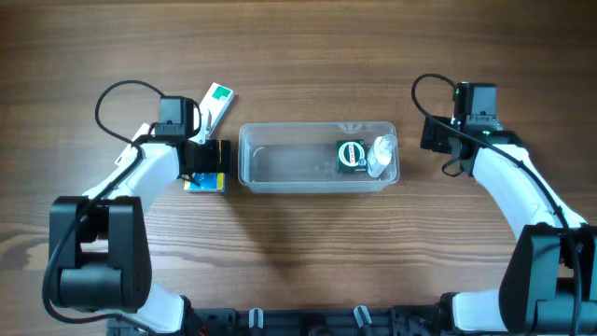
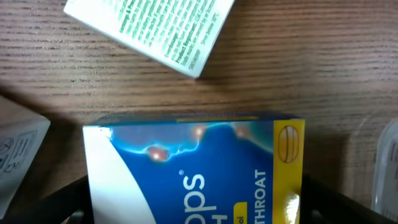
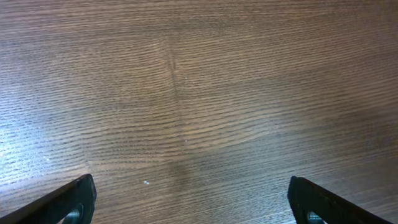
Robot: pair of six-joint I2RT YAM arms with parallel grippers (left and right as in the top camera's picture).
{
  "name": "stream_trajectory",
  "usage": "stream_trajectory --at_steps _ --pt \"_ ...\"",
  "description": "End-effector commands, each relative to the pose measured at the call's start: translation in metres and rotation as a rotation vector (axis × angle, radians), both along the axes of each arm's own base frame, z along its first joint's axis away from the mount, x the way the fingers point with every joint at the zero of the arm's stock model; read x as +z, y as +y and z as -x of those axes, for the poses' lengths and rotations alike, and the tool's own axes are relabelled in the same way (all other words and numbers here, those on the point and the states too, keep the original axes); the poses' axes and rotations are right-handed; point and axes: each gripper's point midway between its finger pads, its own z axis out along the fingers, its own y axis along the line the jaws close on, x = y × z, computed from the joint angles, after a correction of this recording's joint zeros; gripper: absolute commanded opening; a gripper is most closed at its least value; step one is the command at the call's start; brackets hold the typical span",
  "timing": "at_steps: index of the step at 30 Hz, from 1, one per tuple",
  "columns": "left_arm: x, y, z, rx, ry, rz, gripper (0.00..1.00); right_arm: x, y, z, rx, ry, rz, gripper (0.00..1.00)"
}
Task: Pack container
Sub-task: 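Lower the left gripper and grasp the VapoDrops box, then lift the VapoDrops box and carry it over the container's left end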
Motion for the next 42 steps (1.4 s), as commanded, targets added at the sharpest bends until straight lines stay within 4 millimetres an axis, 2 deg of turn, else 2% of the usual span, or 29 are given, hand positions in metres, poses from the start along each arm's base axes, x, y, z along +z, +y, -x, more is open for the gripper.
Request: stream_trajectory --at_steps 1,3,7,14,19,25,27,29,33,36,39,42 --pt "-0.022 0.000 0.026 0.014 0.119 0.003 1.00 -0.003 -0.002 0.001 -0.002 0.010 0.017 1.00" --pt "-0.022 0.000 0.028 0.014 0.128 0.003 1.00 -0.003 -0.002 0.001 -0.002 0.010 0.017 1.00" --pt "-0.023 0.000 0.031 0.025 0.138 0.007 0.91 -0.003 -0.002 0.001 -0.002 0.010 0.018 1.00" --pt "-0.023 -0.001 0.032 0.036 0.145 0.017 0.97 -0.003 -0.002 0.001 -0.002 0.010 0.018 1.00" --pt "-0.016 -0.001 0.031 0.037 0.129 0.018 0.73 -0.003 -0.002 0.001 -0.002 0.010 0.017 1.00" --pt "-0.008 -0.001 0.030 0.037 0.117 0.018 0.73 -0.003 -0.002 0.001 -0.002 0.010 0.017 1.00" --pt "0.005 -0.001 0.024 0.040 0.088 0.021 0.73 -0.003 -0.002 0.001 -0.002 0.010 0.018 1.00" --pt "0.028 -0.001 0.013 0.070 0.039 0.030 0.72 -0.003 -0.002 0.001 -0.002 0.010 0.017 1.00" --pt "0.082 -0.001 -0.005 0.126 -0.073 0.057 0.69 -0.003 -0.002 0.001 -0.002 0.010 0.017 1.00" --pt "0.123 -0.002 -0.009 0.159 -0.145 0.081 0.66 -0.003 -0.002 0.001 -0.002 0.010 0.017 1.00" --pt "0.146 -0.007 -0.008 0.142 -0.193 0.088 0.66 -0.003 -0.002 0.001 -0.002 0.010 0.017 1.00" --pt "0.159 -0.022 -0.005 0.135 -0.224 0.116 0.65 -0.003 -0.002 0.001 -0.002 0.010 0.017 1.00"
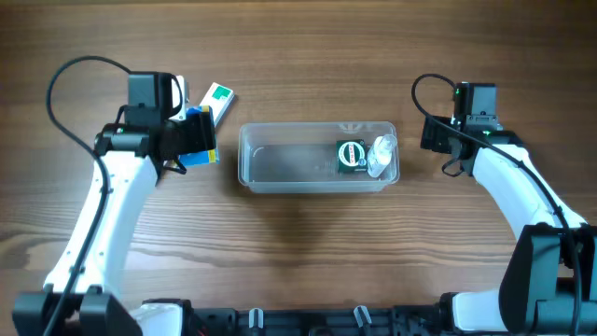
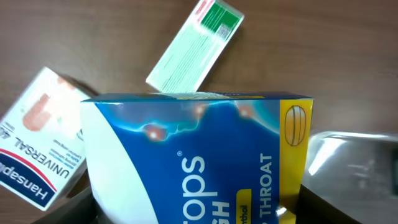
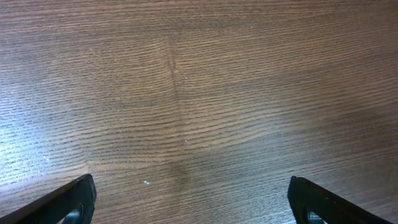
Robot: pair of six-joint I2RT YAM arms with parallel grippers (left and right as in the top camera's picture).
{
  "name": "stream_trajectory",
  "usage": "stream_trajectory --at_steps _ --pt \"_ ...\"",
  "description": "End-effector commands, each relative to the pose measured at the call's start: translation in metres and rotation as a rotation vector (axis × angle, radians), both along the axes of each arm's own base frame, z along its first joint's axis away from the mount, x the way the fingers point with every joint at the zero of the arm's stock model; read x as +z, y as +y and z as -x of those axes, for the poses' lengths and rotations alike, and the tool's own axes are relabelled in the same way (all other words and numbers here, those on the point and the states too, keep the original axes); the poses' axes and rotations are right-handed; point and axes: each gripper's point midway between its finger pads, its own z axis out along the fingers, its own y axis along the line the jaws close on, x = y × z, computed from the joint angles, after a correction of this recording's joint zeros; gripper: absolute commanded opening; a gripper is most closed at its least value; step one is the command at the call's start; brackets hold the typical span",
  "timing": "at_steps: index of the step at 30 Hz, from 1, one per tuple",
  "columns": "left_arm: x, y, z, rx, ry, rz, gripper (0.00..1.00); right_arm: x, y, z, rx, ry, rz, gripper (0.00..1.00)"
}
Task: Pack container
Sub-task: 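Lift the VapoDrops box and carry it over the container's left end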
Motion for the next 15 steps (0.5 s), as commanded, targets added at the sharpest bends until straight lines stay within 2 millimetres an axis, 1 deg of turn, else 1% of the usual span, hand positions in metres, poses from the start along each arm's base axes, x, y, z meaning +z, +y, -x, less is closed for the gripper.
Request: stream_trajectory --at_steps 1,5,10,12,15 --pt "0.021 -0.024 0.001 -0.011 -0.048 0.054 0.65 -0.003 -0.002 0.001 -0.002 0.010 0.017 1.00" --pt "0.023 -0.058 0.006 -0.077 -0.051 0.075 0.66 -0.003 -0.002 0.001 -0.002 0.010 0.017 1.00" --pt "0.028 -0.096 0.010 -0.117 -0.072 0.125 0.66 -0.003 -0.002 0.001 -0.002 0.010 0.017 1.00" --pt "0.029 -0.107 0.013 -0.146 -0.076 0.130 0.66 -0.003 -0.002 0.001 -0.002 0.010 0.018 1.00" --pt "0.030 -0.119 0.016 -0.139 -0.079 0.142 0.66 -0.003 -0.002 0.001 -0.002 0.010 0.017 1.00"
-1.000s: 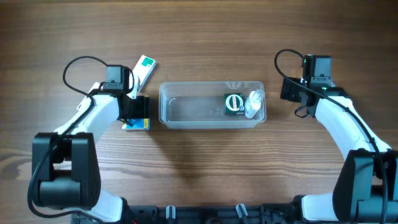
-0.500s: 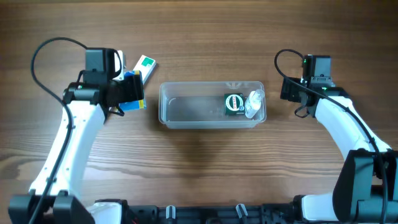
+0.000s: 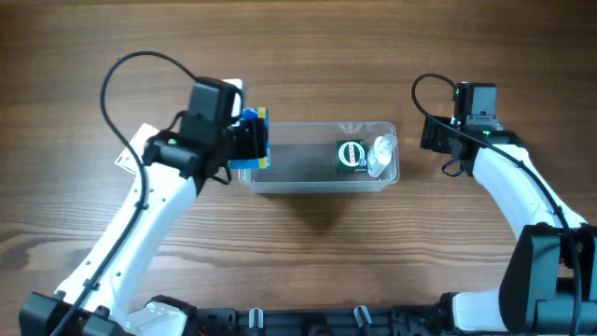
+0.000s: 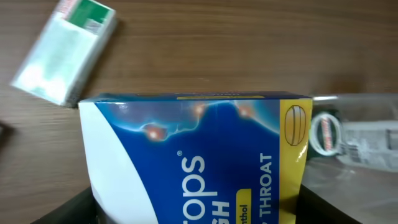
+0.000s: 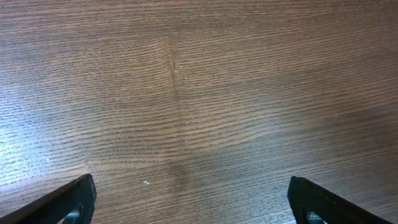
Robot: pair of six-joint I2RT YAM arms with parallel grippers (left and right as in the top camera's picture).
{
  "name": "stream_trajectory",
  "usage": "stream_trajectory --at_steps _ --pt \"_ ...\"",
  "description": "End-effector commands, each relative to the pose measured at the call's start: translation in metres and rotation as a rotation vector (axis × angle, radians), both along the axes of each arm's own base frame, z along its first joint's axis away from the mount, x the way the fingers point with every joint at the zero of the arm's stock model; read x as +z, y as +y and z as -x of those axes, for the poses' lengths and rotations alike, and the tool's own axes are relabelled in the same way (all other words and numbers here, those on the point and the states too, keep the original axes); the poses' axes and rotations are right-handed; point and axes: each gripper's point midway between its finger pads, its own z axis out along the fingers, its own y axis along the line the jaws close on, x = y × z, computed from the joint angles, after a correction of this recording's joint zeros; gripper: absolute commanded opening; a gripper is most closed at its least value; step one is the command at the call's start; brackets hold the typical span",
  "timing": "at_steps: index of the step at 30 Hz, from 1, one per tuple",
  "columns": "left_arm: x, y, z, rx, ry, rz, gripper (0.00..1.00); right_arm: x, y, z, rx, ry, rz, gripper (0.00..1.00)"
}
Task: Pack container
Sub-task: 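Lift the VapoDrops box and carry it over the container's left end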
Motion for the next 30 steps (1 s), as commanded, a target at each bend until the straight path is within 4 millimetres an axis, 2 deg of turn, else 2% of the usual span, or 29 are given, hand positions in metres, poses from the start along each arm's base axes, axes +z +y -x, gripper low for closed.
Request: stream_trajectory --at_steps 1,5,10,18,30 --pt "0.016 -0.017 0.000 0.008 -0.036 0.049 0.66 -0.003 -0.002 0.001 -0.002 0.010 0.017 1.00" --pt "0.013 -0.025 0.003 -0.014 -0.029 0.047 0.65 -0.003 -0.002 0.001 -0.002 0.010 0.017 1.00" --pt "-0.004 -0.034 -0.001 -0.031 0.004 0.033 0.65 -0.003 -0.002 0.001 -0.002 0.010 0.017 1.00" --pt "-0.029 -0.034 -0.002 -0.031 0.069 0.004 0.63 -0.003 -0.002 0.001 -0.002 0.010 0.017 1.00" --pt "-0.032 -0.033 0.000 0.011 0.093 0.021 0.60 -0.003 -0.002 0.001 -0.002 0.010 0.017 1.00"
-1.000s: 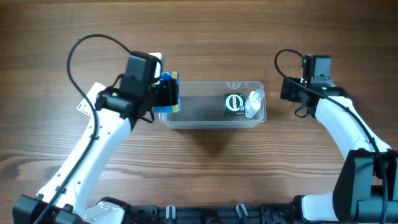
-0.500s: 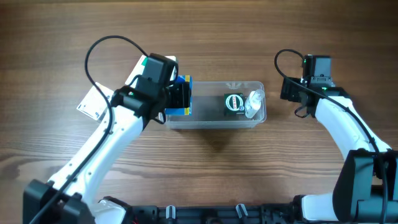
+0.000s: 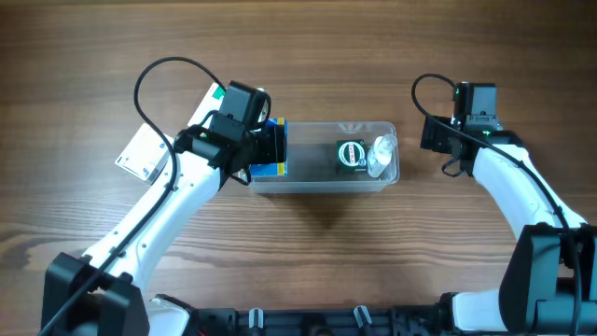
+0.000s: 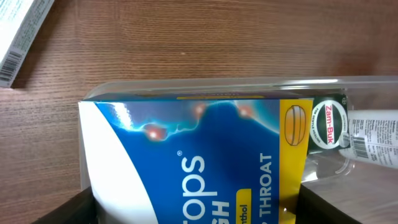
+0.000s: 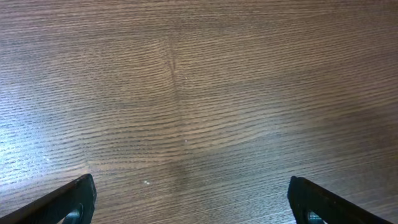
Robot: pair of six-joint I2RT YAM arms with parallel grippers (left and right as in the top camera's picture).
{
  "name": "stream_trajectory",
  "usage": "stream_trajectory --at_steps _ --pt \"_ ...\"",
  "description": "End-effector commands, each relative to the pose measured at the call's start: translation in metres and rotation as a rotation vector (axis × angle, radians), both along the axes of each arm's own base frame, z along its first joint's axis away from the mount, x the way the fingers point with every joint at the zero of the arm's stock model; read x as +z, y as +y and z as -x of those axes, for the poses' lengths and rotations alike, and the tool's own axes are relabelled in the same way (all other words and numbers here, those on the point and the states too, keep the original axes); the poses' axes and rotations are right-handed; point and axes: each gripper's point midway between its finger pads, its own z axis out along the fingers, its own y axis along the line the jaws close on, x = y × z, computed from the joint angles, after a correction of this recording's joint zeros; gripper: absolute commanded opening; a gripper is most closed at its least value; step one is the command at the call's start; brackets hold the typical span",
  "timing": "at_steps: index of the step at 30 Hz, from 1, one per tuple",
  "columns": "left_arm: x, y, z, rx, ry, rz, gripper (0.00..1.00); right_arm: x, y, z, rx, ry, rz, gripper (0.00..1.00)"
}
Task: Pack container
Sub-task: 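Lift the VapoDrops box and carry it over the container's left end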
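A clear plastic container (image 3: pixel 317 177) lies mid-table. Inside its right end sit a green Zam-Buk tin (image 3: pixel 352 155) and a small clear bottle (image 3: pixel 381 152). My left gripper (image 3: pixel 272 149) is shut on a blue and yellow throat-lozenge box (image 4: pixel 199 162), held over the container's left end (image 4: pixel 186 87). The tin (image 4: pixel 328 123) and bottle (image 4: pixel 373 134) show to the right of the box in the left wrist view. My right gripper (image 5: pixel 193 202) hangs open over bare wood, right of the container.
A white plaster box (image 3: pixel 142 152) lies on the table at the left. A green and white carton (image 3: pixel 211 98) lies partly under the left arm, its corner visible at the top left (image 4: pixel 22 31) of the left wrist view.
My left gripper has moved right with the lozenge box, from the container's left rim to above its left end. The right arm has not moved.
My left gripper was low over the lozenge box lying left of the container. Then it held the box raised above the cartons, then at the container's left rim, and now over the container's left end. The right gripper stayed open and still.
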Motion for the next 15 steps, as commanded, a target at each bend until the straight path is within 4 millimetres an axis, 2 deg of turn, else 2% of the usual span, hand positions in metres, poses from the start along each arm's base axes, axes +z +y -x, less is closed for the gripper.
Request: stream_trajectory --at_steps 1,15 --pt "0.0039 -0.0034 -0.0034 0.019 -0.004 0.014 0.60 -0.0033 -0.0023 0.0012 -0.002 0.010 0.017 1.00" --pt "-0.0033 -0.0049 -0.0029 0.016 -0.033 -0.087 0.62 -0.0033 -0.0023 0.0012 -0.002 0.010 0.017 1.00"
